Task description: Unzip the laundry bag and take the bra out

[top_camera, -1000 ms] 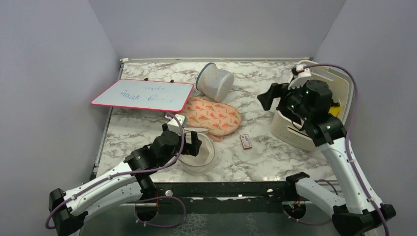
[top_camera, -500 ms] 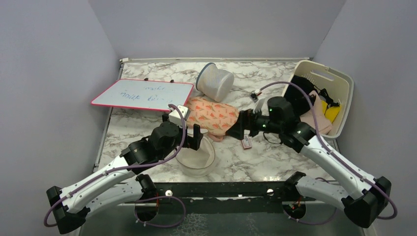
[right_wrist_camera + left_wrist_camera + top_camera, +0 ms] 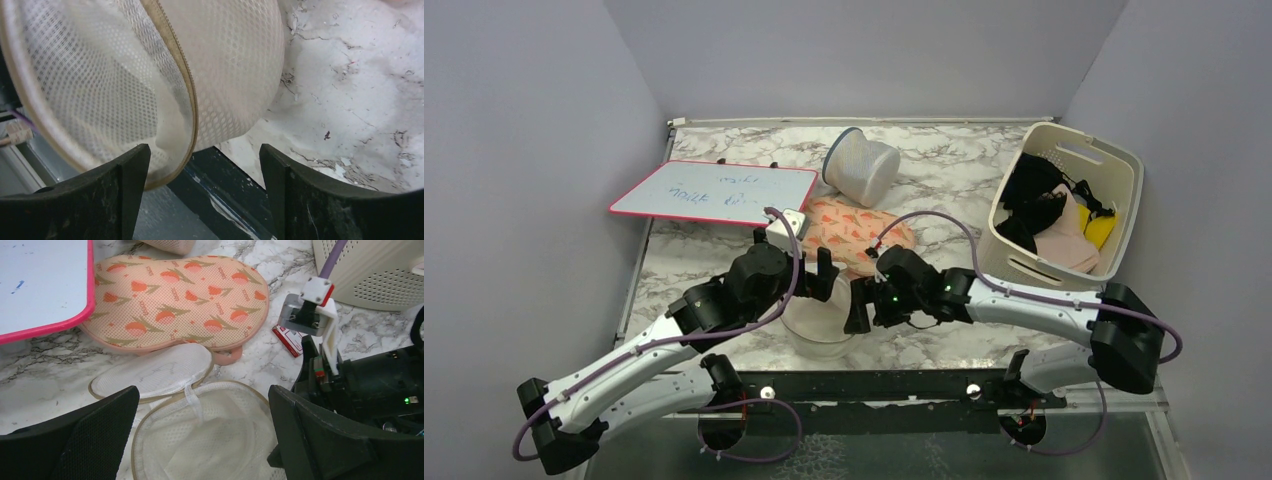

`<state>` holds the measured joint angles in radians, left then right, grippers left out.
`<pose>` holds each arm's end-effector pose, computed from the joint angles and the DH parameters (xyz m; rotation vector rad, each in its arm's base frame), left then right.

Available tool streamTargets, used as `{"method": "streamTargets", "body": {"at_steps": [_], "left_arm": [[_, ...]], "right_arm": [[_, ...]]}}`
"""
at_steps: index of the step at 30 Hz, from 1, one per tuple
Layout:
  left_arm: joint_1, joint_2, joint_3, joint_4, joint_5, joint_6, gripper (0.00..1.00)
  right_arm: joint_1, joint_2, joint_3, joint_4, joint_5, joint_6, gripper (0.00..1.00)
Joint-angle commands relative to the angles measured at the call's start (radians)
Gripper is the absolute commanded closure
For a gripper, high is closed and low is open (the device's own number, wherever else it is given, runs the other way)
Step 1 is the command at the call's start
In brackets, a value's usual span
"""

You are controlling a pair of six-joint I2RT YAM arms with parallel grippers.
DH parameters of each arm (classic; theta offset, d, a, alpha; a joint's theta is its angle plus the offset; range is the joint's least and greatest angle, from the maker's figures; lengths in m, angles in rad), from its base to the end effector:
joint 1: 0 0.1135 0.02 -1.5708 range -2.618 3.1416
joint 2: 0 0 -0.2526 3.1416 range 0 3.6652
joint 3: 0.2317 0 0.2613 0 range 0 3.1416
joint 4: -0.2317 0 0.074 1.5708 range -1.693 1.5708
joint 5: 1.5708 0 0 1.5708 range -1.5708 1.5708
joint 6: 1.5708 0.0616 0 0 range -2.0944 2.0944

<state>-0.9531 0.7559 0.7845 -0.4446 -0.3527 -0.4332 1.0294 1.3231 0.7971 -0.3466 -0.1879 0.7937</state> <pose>0.1385 -0.1583 0.3008 0.2880 1.9811 -0.5552 0.1420 0.2584 0.1796 -0.4101 2.6749 0.9343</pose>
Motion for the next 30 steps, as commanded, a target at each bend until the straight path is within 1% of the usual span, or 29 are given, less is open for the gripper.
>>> {"method": "streamTargets", "body": {"at_steps": [1,2,3,6,9,11,14,17,20,22,24,27,30], "left_arm": [[-0.004,-0.022,0.012,-0.016,0.002,-0.014,0.01],[-0.003,-0.024,0.012,-0.019,0.000,-0.015,0.01],[-0.004,-0.027,0.010,-0.021,-0.001,-0.017,0.01],[-0.004,-0.038,0.007,-0.030,-0.002,-0.026,0.01],[-0.004,-0.050,-0.006,-0.035,-0.002,-0.038,0.01],[-0.004,-0.057,-0.021,-0.035,-0.001,-0.057,0.01],[-0.004,-0.067,-0.052,-0.033,0.013,-0.113,0.01],[-0.004,-0.058,-0.097,-0.021,0.039,-0.168,0.01],[-0.003,-0.026,-0.142,0.001,0.067,-0.215,0.01],[-0.004,0.002,-0.166,0.010,0.078,-0.242,0.01],[-0.003,0.028,-0.186,0.013,0.077,-0.281,0.01],[-0.001,0.054,-0.229,0.028,0.057,-0.339,0.01],[0.017,0.059,-0.259,0.017,0.025,-0.387,0.01]], "right_arm": [[0.021,0.063,0.047,0.021,0.091,0.071,0.28],[0.021,0.075,0.048,0.009,0.099,0.073,0.34],[0.021,0.084,0.051,-0.010,0.110,0.075,0.37],[0.021,0.079,0.057,-0.097,0.171,0.060,0.39],[0.021,0.043,0.057,-0.217,0.282,0.024,0.46],[0.013,0.017,0.059,-0.279,0.360,-0.008,0.47],[-0.032,-0.014,0.070,-0.350,0.437,-0.074,0.47],[-0.091,-0.032,0.088,-0.349,0.442,-0.155,0.47],[-0.099,-0.021,0.137,-0.354,0.470,-0.223,0.47],[-0.098,0.006,0.179,-0.393,0.524,-0.239,0.46],[-0.099,0.033,0.225,-0.430,0.545,-0.268,0.44],[-0.098,0.037,0.261,-0.454,0.543,-0.282,0.41],[-0.098,-0.006,0.265,-0.434,0.478,-0.301,0.40]]}}
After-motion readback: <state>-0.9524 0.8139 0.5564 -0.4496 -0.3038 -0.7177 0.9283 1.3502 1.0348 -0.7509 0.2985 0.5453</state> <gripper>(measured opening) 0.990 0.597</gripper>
